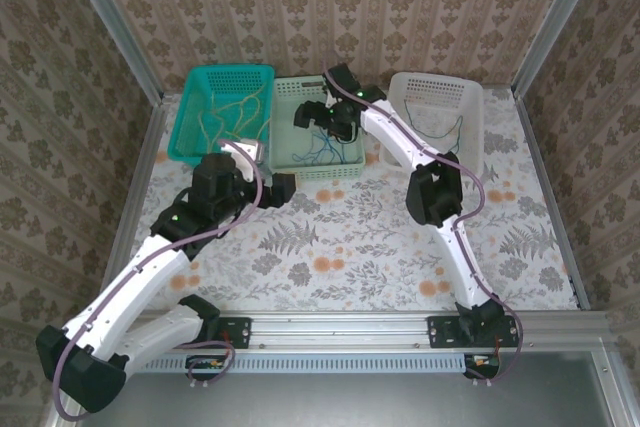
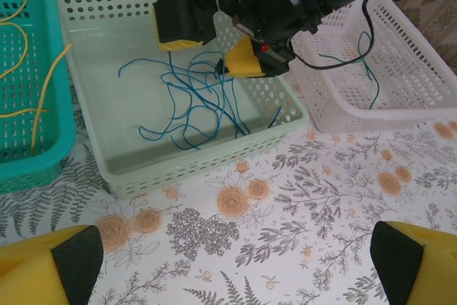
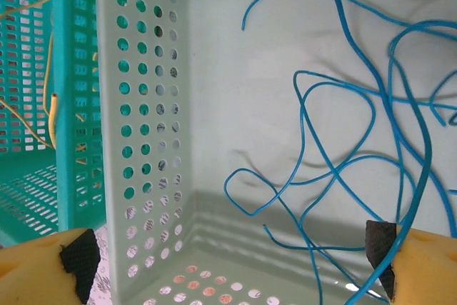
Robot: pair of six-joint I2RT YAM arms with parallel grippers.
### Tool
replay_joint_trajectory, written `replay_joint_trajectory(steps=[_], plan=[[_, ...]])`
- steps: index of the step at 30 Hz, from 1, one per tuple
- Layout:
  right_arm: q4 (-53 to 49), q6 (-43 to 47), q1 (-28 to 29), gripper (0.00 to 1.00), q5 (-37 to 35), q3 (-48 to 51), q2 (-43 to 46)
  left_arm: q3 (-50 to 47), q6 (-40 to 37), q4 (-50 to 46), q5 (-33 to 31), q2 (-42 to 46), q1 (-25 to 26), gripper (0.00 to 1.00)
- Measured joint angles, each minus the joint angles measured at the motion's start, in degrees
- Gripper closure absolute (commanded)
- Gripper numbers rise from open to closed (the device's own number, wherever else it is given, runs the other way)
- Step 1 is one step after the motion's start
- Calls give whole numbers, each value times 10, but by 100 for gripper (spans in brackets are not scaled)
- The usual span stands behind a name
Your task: Untangle the cables
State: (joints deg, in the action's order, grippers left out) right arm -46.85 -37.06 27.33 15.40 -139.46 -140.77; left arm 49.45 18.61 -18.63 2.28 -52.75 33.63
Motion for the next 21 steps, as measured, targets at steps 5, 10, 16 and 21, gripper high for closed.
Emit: replay_joint_trajectory(steps=[5, 10, 16, 21], plan=[[-22, 31, -5, 0, -8, 10, 44, -2, 26, -12, -14, 0, -19, 0], [-58, 76, -7, 0, -22, 34, 133, -5, 43, -18, -15, -1, -40, 0], [-172, 161, 3, 0, -69, -52, 127, -5, 49, -18, -15, -20, -49, 0], [-209, 206, 40, 1, -96, -78, 69, -5, 62, -16, -8, -34, -49, 0]])
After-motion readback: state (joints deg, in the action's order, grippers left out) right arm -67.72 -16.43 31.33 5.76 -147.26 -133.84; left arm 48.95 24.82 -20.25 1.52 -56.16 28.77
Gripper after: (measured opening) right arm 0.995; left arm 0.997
